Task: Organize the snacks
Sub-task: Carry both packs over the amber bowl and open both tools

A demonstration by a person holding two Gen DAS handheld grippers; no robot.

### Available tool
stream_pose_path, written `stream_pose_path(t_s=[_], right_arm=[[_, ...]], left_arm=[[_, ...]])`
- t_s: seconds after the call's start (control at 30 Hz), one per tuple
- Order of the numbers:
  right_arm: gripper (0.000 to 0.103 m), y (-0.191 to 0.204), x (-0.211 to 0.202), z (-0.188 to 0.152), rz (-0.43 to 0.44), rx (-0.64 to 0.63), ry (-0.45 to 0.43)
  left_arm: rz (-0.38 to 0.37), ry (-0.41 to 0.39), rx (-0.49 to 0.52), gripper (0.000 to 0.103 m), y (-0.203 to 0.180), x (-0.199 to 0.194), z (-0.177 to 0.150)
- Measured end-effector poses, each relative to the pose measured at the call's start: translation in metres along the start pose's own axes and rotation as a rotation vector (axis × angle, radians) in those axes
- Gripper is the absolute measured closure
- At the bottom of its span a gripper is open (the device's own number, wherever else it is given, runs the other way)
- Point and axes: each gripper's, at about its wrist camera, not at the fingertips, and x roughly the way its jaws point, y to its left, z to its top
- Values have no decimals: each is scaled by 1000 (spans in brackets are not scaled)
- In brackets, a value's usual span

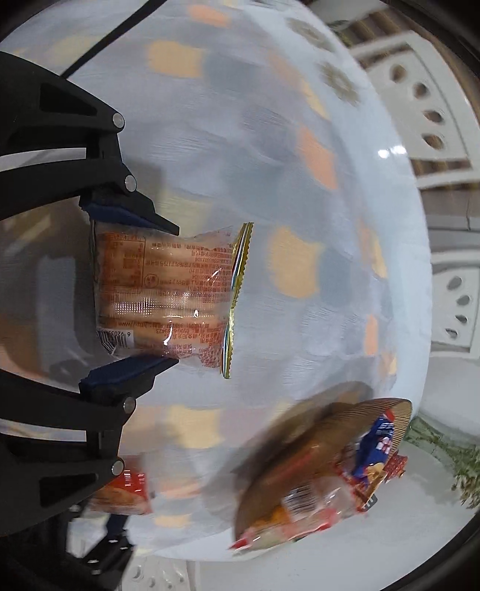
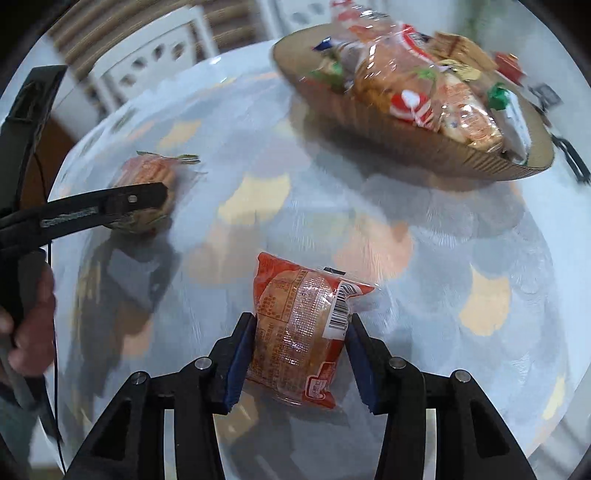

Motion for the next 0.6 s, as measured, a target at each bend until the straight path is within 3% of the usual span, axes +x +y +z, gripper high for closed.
stream_pose_path(t_s=[0.1,0.27,0.33,0.47,0.6], right_arm=[[45,-15,-5,-9,3,-25,64],[45,-53,-18,-16,93,98,134],[44,-51,-24,-22,101,101,131],[28,-38,-17,-17,71,38,129],[28,-23,-2,-11,31,-16,142]], left_arm=[[-11,25,-54,45,6,-12,-27],[-39,39,-122,45,3,-28,-58],[-46,31,-127,45,-5,-32,-63],[-66,-2,-132,45,-16,-46,-68],[-55,-33,-129,45,-25,-60,-71]])
